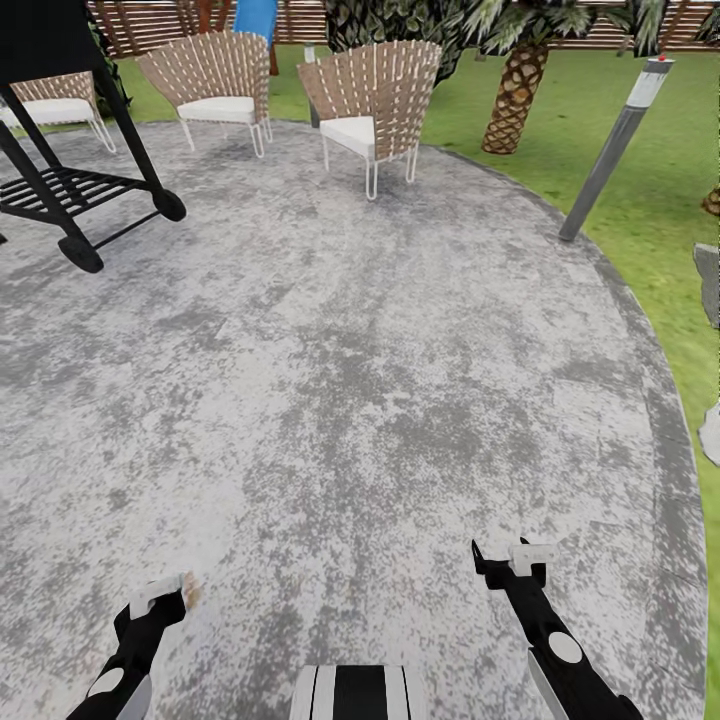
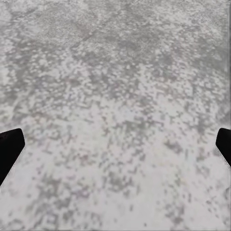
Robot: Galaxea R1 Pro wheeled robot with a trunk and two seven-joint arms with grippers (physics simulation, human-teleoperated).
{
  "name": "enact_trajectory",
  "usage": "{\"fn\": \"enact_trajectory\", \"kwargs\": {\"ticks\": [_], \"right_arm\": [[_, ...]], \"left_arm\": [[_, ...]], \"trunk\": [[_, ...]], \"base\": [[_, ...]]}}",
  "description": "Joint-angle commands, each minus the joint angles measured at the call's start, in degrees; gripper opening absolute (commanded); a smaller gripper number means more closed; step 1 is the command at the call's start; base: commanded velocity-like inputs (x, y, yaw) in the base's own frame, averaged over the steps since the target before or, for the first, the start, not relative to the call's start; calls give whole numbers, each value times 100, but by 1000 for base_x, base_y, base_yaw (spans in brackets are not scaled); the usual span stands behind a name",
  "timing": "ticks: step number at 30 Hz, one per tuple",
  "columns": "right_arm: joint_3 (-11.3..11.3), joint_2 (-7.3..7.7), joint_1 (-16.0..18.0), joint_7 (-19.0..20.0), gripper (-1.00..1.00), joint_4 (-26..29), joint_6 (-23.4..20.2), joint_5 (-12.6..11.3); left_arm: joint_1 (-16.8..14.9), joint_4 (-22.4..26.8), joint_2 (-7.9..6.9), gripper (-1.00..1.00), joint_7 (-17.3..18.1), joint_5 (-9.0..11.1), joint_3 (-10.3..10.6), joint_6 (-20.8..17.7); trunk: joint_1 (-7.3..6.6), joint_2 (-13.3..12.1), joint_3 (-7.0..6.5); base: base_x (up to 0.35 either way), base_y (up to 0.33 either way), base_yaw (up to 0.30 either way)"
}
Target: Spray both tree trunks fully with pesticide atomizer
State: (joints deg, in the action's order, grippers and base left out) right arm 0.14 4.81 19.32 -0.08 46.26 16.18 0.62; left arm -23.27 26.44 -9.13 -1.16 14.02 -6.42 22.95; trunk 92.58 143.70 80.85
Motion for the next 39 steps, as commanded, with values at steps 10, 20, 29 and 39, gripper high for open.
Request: {"fn": "enact_trajectory", "kwargs": {"ticks": [10, 20, 29, 39], "right_arm": [[3, 2, 2, -1, 100, -1, 16, 0], [3, 3, 2, -1, 100, 3, 16, 0], [-3, 15, 2, -1, 100, 6, 16, 0], [-13, 151, -1, 14, 100, -255, 37, 12]], "left_arm": [[-2, -5, -1, -100, -7, 22, 9, 17], [-2, -1, -1, -100, -7, 22, 9, 17], [4, -16, -1, -100, -7, 22, 34, 9], [86, -88, -44, -100, -14, -20, 61, 7]], "trunk": [[-26, -12, -219], [-52, -26, -441], [-75, -38, -649], [-179, -206, -926]], "base": [[0, 0, 0], [0, 0, 0], [0, 0, -19], [0, 0, -177]]}}
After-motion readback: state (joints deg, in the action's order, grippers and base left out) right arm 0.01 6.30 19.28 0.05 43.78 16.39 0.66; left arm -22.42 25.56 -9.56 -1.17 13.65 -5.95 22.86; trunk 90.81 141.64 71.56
